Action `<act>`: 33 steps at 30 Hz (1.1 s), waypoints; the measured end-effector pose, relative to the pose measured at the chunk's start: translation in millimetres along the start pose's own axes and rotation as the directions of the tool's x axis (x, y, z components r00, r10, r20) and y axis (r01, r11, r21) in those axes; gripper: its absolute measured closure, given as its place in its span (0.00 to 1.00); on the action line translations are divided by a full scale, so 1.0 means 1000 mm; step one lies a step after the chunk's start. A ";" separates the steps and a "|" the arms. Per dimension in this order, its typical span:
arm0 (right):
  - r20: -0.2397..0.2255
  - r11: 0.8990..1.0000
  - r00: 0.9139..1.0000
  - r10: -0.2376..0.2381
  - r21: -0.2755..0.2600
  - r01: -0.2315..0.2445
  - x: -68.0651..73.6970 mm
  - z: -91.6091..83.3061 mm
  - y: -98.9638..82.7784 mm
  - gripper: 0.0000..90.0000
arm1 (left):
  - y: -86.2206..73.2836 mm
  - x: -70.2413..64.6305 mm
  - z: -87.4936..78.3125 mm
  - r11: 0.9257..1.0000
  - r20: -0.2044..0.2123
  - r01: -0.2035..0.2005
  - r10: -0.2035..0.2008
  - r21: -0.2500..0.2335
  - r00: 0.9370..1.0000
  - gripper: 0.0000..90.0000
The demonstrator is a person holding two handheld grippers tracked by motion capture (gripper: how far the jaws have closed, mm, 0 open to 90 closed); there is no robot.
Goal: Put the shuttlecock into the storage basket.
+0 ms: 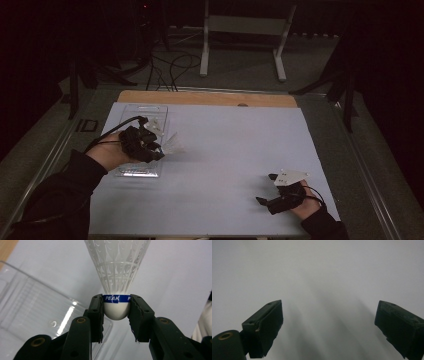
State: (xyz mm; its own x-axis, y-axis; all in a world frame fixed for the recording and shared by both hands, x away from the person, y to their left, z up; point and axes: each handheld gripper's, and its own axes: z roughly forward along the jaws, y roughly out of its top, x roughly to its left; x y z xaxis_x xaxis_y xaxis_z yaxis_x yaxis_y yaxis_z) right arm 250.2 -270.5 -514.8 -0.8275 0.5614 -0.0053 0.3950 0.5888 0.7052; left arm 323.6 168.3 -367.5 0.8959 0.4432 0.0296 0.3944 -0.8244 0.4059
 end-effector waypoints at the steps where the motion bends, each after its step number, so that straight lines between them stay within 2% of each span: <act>1: 0.002 1.000 1.000 0.000 -0.004 0.000 0.000 0.000 0.000 0.09 | -0.001 0.001 -0.001 1.000 0.000 0.005 -0.005 0.001 1.000 0.74; 6: 0.007 1.000 1.000 -0.002 -0.006 0.002 0.000 -0.002 -0.001 0.09 | -0.006 0.007 -0.007 0.999 -0.012 0.044 -0.043 0.005 0.999 0.74; 14: 0.006 1.000 1.000 0.010 -0.021 -0.010 0.000 -0.005 -0.004 0.09 | -0.019 0.021 -0.023 0.993 -0.038 0.115 -0.115 0.001 0.993 0.74; 16: 0.007 1.000 1.000 0.009 -0.020 -0.009 0.000 -0.005 -0.004 0.09 | -0.020 0.022 -0.024 0.993 -0.042 0.120 -0.120 0.003 0.992 0.74; 18: 0.000 1.000 1.000 0.012 -0.025 -0.012 0.000 -0.006 -0.004 0.09 | -0.025 0.027 -0.029 0.990 -0.050 0.143 -0.143 0.003 0.988 0.74; 24: -0.001 1.000 1.000 0.012 -0.021 -0.012 0.000 -0.005 -0.004 0.09 | -0.034 0.033 -0.036 0.984 -0.058 0.176 -0.176 -0.006 0.983 0.74; 33: 0.003 1.000 1.000 0.005 -0.018 -0.005 0.002 -0.004 -0.004 0.09 | -0.049 0.042 -0.043 0.970 -0.078 0.241 -0.242 -0.018 0.967 0.74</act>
State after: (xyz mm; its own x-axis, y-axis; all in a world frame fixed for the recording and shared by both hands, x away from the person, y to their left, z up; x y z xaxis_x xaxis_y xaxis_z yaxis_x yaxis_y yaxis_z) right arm 245.3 -274.1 -514.6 -0.8246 0.5656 -0.0039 0.3914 0.5755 0.7181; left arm 333.3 242.6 -347.1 0.7553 0.6554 0.0019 0.5950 -0.6869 0.4173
